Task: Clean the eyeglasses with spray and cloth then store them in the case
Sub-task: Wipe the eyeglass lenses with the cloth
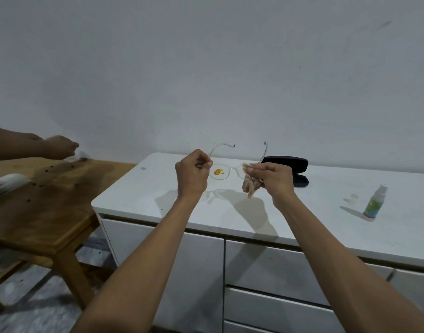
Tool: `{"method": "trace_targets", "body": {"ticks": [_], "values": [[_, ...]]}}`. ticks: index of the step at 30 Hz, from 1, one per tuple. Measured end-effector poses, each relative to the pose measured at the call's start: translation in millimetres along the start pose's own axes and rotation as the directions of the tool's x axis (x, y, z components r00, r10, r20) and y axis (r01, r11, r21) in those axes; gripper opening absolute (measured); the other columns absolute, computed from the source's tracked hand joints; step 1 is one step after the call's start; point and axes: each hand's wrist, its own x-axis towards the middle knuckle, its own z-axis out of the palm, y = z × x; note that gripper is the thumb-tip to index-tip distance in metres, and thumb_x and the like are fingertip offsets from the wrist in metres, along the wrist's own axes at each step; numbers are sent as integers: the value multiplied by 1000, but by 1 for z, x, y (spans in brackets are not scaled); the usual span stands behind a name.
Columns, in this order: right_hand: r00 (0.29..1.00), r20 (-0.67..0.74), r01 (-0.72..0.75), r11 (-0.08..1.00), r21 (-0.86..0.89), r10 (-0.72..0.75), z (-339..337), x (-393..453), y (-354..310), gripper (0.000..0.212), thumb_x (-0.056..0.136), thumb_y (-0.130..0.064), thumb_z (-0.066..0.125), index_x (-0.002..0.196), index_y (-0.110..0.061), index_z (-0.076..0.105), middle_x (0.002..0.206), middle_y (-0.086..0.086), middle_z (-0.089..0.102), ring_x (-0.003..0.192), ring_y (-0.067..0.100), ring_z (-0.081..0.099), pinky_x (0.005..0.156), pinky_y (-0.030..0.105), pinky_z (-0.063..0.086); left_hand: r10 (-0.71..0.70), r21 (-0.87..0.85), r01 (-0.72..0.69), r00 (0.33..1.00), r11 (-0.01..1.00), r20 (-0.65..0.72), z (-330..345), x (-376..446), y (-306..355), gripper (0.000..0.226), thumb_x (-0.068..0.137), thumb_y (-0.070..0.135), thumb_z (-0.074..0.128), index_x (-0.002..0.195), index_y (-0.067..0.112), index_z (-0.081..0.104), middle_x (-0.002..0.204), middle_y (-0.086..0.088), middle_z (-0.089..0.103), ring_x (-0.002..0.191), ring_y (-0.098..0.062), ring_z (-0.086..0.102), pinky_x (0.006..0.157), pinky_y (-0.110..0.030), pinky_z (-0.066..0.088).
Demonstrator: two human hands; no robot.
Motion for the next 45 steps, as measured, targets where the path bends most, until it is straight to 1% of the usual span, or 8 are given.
{"method": "trace_targets", "body": {"ticks": [4,7,18,23,29,34,42,45], "values": [[935,-351,36,971,238,52,25,7,2,12,74,-8,89,78,-13,78,87,10,80,82,28,77,85,45,63,28,-44,-30,999,999,-42,9,-3,13,13,82,-1,75,77,8,67,67,-2,70,65,-17,70,67,-41,62],[902,-416,101,882,460,114,48,13,-4,15,76,0,86,78,-11,76,96,7,80,90,19,78,86,41,63,55,-76,-60,996,995,-73,19,-2,28,11,82,-1,74,78,7,67,68,-1,70,65,-17,69,67,-38,60],[992,-128,22,991,134,-4,20,7,-3,9,79,3,82,80,-3,76,84,15,77,73,30,73,70,40,62,13,-38,-17,996,999,-93,15,4,19,15,83,0,76,77,11,68,69,-3,70,65,-19,71,62,-42,61],[994,105,28,1000,-1,-28,-1,-2,-9,13,78,0,83,84,9,75,74,29,70,48,33,67,46,33,53,3,-12,-4,999,1000,-33,6,4,8,16,84,0,74,77,9,63,69,-7,71,62,-23,69,63,-42,59],[985,-166,-12,977,212,49,14,-1,-17,13,78,6,81,89,6,73,76,14,77,54,23,71,50,25,55,32,-34,-34,997,999,-65,11,2,13,15,86,3,71,78,9,60,67,-5,69,65,-23,69,64,-45,59],[906,-404,77,889,451,126,48,15,-16,17,75,5,84,75,-10,76,91,8,80,90,22,79,87,41,63,40,-80,-49,993,996,-113,28,-1,34,17,84,0,73,76,9,61,68,-5,68,63,-24,68,62,-42,59],[989,-143,-21,989,145,42,20,12,-10,11,78,3,83,80,-4,75,85,12,78,67,23,74,59,24,57,-4,-33,0,994,999,-110,25,1,17,22,86,1,74,76,13,59,70,-4,69,66,-24,70,62,-45,60],[999,-26,-25,999,28,26,7,9,-6,11,77,2,83,84,4,75,80,24,73,53,26,67,57,33,56,-39,-31,37,996,999,-85,22,1,7,23,85,0,73,74,15,59,70,-5,70,66,-25,70,63,-46,60]]}}
